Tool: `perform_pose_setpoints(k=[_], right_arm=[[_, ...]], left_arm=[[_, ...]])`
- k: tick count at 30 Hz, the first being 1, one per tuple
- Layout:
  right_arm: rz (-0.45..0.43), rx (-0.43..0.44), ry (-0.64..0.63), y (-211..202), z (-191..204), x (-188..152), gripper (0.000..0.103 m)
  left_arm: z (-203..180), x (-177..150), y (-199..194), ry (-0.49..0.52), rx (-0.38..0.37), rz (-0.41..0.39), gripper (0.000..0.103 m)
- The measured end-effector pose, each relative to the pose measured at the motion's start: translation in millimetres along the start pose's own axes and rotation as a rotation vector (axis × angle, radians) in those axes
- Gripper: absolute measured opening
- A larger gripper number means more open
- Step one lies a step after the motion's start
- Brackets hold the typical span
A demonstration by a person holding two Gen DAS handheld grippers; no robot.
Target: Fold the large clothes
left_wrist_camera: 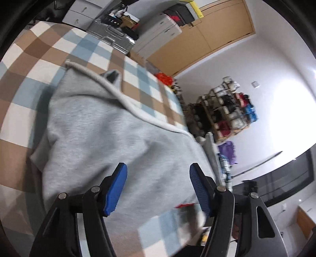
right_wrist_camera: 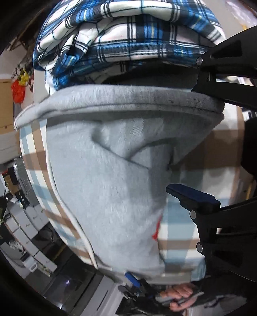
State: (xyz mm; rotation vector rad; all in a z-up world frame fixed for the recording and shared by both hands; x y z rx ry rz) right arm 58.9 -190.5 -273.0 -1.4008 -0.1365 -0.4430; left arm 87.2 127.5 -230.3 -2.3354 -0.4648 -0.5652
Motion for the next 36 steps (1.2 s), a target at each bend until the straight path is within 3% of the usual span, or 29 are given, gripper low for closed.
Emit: perform_pose_setpoints(k=[3,6,8,12,14,19,21,26,29,32,34,36], right_arm=[[-0.063,-0.074,-0.029,1.8,0.1,15.6,0.074],[-0.208,-0.255,-0.106,-6.1,4.7,36.7,0.103],[-0.262,-0.387,-0.14,-7.9,4.8,49.5,0.103],[-0.245,-0.289,-0.097,-18.4,9.0,58.0,0.103],[-0.309,-0.243,-0.109,-42.6,22.4,62.9,0.103],[-0.44,-0.254,-0.326,-74.1,85.8,84.9,0.103],[-0.419,-0.261,-0.425,-61.7,113.9,96.2,0.103],[-0.194,-0.275,-0.594,36.1,178.4,121.7,0.103],[-0.125,-0.327,-0.671,93.6,198.3,129.0,0.102],[-0.074,-0.3,-0.663,124.2,208.3,141.1,0.102],[-0.06,-0.35,-0.65,135.2,207.2,153.8,0.101],[-0.052,-0.386,-0.622,145.6,204.4,167.8,0.09]], left_arm=[[7.7,-3.1,-2.6,-0.013,0.008,0.003,0.061],[9.2,-8.9,-10.3,-0.036,0.005,0.003,0.061],[7.2,-10.6,-12.6,-0.027,0.015,-0.001,0.061],[3.1,-13.4,-15.3,0.002,0.049,-0.006,0.061],[1.6,-13.5,-15.2,0.023,0.064,-0.007,0.061],[5.5,-13.2,-8.7,0.051,0.114,0.006,0.061],[9.2,-14.3,-5.2,0.042,0.127,0.016,0.061],[13.4,-15.8,-3.8,0.055,0.142,0.028,0.061],[15.4,-17.6,-3.6,0.053,0.142,0.043,0.061],[13.2,-19.7,-2.6,0.089,0.164,0.061,0.061],[10.8,-21.4,-1.0,0.127,0.182,0.073,0.061],[9.4,-21.1,0.5,0.145,0.192,0.078,0.061]])
Point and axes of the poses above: each gripper's, at about its wrist camera, not at the fingertips, and y roughly the way its jaws point, z to its left, x to its top, the point moved 6 cm from there along y, roughly the way its jaws point, and after that the axes turned 7 degrees about y, right-handed, at the moved point
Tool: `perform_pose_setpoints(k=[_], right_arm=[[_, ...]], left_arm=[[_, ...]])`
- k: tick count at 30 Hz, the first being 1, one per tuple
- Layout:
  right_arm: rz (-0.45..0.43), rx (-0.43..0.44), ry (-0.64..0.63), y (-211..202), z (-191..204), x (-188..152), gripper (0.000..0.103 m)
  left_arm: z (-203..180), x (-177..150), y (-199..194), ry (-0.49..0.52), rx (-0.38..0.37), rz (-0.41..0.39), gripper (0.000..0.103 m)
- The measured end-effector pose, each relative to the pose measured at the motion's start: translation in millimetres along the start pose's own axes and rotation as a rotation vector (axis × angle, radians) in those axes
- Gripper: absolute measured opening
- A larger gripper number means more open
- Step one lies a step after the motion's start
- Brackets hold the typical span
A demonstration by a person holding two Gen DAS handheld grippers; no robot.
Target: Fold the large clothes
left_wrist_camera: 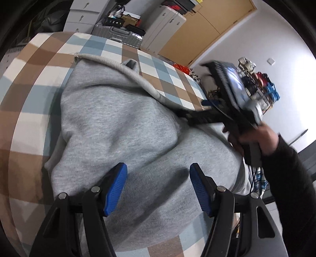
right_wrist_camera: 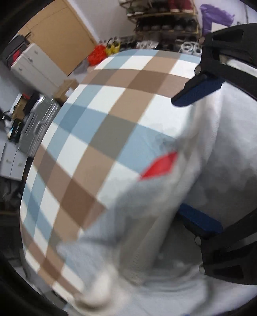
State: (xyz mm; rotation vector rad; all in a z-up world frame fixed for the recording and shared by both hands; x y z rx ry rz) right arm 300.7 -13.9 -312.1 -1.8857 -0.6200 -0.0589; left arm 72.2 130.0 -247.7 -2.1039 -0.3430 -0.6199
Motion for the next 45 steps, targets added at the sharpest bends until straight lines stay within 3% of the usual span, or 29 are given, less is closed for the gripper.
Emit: perform_pose_setpoints(k=[2,3,5,8,10,13,14,15,17,19,21,24,26,28,31,32,34,35,36,40,45], right_arm=[[0.047,0.048,0.044,11.7,-1.5,9.3,0.081],[0.029,0.048,0.048,10.2,-2.3,16.6,0.048],[0.041,-0.017,0.041,15.2,-5.1,26.7,0.001],[0.072,-0.01,0.086,22.8,-9.1,35.8,0.0],[0.039,-0.029,0.102,16.3,-14.0,42.9,0.0],[-0.029,0.03,0.153,-6.3,-21.5,55.4,0.004],[-0.043,0.055,0.16,-13.2,-21.8,57.5,0.018],[-0.07,0.124,0.159,-28.2,-18.7,57.5,0.048],[-0.112,0.211,0.095,-44.7,-4.9,59.1,0.083],[-0.157,0.224,-0.019,-57.4,14.6,51.6,0.084],[-0.133,0.184,-0.1,-53.5,36.3,44.3,0.084],[-0.059,0.226,-0.217,-37.9,74.7,32.4,0.082],[-0.059,0.19,-0.258,-26.5,88.7,29.4,0.082],[-0.037,0.185,-0.21,-10.3,86.1,36.8,0.082],[0.056,0.277,-0.074,4.5,74.7,46.0,0.08],[0.068,0.3,-0.052,6.9,71.6,48.5,0.073],[0.086,0.339,-0.032,8.7,71.4,51.6,0.043],[0.084,0.332,-0.036,7.8,72.4,53.3,0.018],[0.076,0.308,-0.047,7.4,73.1,54.4,0.011],[0.126,0.39,0.059,6.9,72.9,57.7,0.005],[-0.031,0.408,0.199,-17.2,45.9,84.2,0.0]], left_arm=[[-1.1,2.0,1.1,0.006,0.003,0.004,0.061],[-1.3,3.0,0.9,0.007,0.001,0.004,0.061],[-0.1,6.0,1.3,0.002,-0.003,0.0,0.061],[2.6,7.9,1.8,-0.01,-0.008,0.0,0.061],[4.7,8.2,1.8,-0.012,-0.009,-0.002,0.061],[3.9,8.6,-0.7,-0.007,0.0,-0.009,0.061],[3.4,9.5,-2.0,-0.005,0.005,-0.014,0.061],[3.5,9.6,-3.8,-0.006,0.007,-0.021,0.061],[4.9,10.2,-7.5,-0.015,0.0,-0.031,0.061],[7.5,10.7,-11.1,-0.03,-0.005,-0.04,0.061],[11.8,11.2,-13.9,-0.062,-0.024,-0.045,0.061],[17.4,12.5,-19.2,-0.118,-0.067,-0.054,0.061],[21.6,13.3,-22.8,-0.145,-0.08,-0.065,0.061],[24.0,13.2,-23.0,-0.159,-0.09,-0.062,0.061],[24.1,14.1,-22.4,-0.148,-0.081,-0.057,0.061],[23.1,15.0,-22.1,-0.142,-0.079,-0.056,0.061],[21.9,17.4,-21.2,-0.128,-0.071,-0.058,0.061],[21.7,17.5,-21.4,-0.122,-0.069,-0.059,0.061],[20.6,18.3,-21.2,-0.116,-0.065,-0.06,0.061],[22.0,18.8,-19.9,-0.115,-0.064,-0.06,0.061],[24.5,19.1,-18.2,-0.124,-0.061,-0.06,0.061]])
Point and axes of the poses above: each gripper's, at about its wrist camera, not at the fingertips, and y roughly the way its jaws point, z to its left, x to its top, the point moved 6 cm from there along y, roughly the way its jaws point, and after that the axes turned 7 degrees about y, right-handed, at the moved point
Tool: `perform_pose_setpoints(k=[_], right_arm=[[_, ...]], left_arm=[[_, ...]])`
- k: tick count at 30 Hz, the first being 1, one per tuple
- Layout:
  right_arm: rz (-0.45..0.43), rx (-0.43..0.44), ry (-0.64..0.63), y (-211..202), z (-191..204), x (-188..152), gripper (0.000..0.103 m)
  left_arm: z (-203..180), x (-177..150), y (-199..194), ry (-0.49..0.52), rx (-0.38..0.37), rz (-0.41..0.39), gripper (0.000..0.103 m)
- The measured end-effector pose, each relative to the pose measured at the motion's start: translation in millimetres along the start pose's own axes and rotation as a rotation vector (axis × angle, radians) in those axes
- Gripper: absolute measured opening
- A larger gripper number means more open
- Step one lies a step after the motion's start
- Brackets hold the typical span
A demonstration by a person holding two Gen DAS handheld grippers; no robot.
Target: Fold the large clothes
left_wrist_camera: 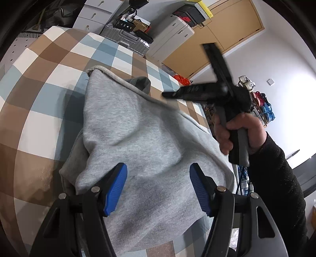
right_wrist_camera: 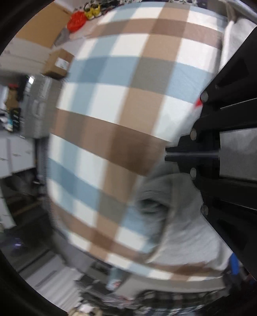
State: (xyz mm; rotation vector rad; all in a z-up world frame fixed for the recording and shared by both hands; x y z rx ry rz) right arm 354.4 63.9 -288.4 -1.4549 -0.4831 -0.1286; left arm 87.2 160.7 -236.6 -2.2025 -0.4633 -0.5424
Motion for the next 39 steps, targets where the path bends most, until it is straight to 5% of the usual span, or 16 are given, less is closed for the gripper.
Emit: perform_pose_setpoints(k=[4,7,8,11,12,20,23,26,29,39], right_arm=[[-0.078,-0.023,0.051,-10.6,-9.3,23.9,0.0],[-0.024,0.032,0.006,-3.7,4.7,19.4,0.004],[-0.009,0.055,-0.022,-3.0,10.2,15.6,0.012],[-0.001,0.051,-0.167,-1.9,34.7,-3.5,0.082],[-0.024,0.034,-0.219,-2.3,42.2,-9.1,0.084],[0.111,0.013,-0.268,42.6,54.1,-29.6,0.076],[0.157,0.081,-0.24,44.0,54.5,-30.8,0.046],[0.177,0.106,-0.256,38.5,56.9,-33.7,0.029],[0.146,0.101,-0.282,28.6,56.1,-35.3,0.017],[-0.069,0.076,-0.219,-10.4,53.8,-19.4,0.012]], left_arm=[[0.1,0.8,1.1,0.003,0.007,0.0,0.061],[1.1,1.3,-0.3,0.004,0.008,-0.004,0.061],[1.3,1.6,-0.9,0.004,0.008,-0.006,0.061],[1.6,3.4,-5.4,-0.002,-0.001,-0.018,0.061],[2.0,4.6,-7.8,-0.004,-0.005,-0.025,0.061],[9.2,5.4,-13.5,-0.028,-0.001,-0.041,0.061],[9.6,6.0,-14.9,-0.027,-0.003,-0.045,0.061],[9.4,6.3,-15.1,-0.025,-0.004,-0.044,0.061],[10.7,7.5,-14.8,-0.03,-0.008,-0.045,0.061],[11.9,9.3,-13.7,-0.036,-0.002,-0.049,0.061]])
Point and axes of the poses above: each gripper's, at about its wrist camera, not at the fingertips, and y roughly the way its jaws point, z to its left, x to its top, the point moved 6 cm from there along y, roughly the way its jaws point, and after that the axes turned 7 degrees about y, right-handed, at the moved point
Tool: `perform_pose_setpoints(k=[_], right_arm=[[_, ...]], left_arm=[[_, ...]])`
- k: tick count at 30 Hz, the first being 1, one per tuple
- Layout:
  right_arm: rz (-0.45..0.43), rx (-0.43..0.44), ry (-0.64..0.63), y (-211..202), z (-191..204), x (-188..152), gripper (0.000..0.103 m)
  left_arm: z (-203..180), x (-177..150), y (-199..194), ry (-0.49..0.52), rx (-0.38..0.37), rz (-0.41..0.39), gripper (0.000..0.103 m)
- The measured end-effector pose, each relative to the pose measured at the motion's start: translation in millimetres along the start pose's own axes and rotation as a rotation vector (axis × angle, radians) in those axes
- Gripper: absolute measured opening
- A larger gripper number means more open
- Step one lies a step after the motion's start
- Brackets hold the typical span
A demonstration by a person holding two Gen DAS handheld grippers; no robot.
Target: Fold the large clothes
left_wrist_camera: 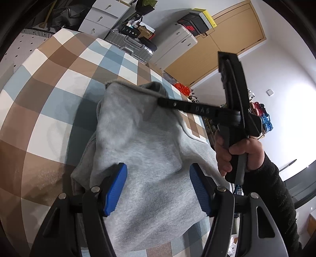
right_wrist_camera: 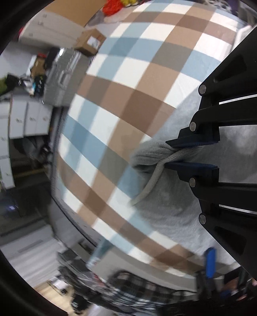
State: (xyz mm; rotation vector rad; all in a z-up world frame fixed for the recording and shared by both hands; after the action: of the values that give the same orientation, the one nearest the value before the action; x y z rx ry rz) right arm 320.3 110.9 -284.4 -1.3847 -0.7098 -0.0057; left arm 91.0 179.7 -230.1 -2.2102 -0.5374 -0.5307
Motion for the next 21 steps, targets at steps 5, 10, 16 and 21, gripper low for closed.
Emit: perform_pose_setpoints(k=[5,10,16,21], right_arm=[[-0.044,-0.033,-0.001,-2.8,2.6,11.4,0.011],[-0.061,-0.07,0.082,8.5,-12.9,28.6,0.008],[0.019,-0.144,0.229,41.5,-48.0,34.5,0.0],[-0.027,-0.039,0.234,8.1,-41.2,23.2,0.009]], left_arm=[[-1.1,-3.9,0.8,-0.008,-0.002,0.013,0.061],[-2.2,-3.1,2.7,0.012,0.013,0.021,0.061],[3.7,-3.3,1.9,0.01,0.042,0.025,0.061],[4.9,-4.3,2.6,0.017,0.056,0.04,0.061]])
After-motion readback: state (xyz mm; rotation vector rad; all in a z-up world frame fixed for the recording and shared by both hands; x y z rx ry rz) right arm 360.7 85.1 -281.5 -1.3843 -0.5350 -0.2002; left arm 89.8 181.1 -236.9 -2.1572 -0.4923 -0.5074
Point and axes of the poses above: each gripper's, at about its wrist camera, not at the fingertips, and y roughly the way its jaws point, z to its left, x to its top, the point moved 6 cm from there along y, roughly the way its jaws point, and after that the axes turned 7 degrees about y, right-handed, at the moved point
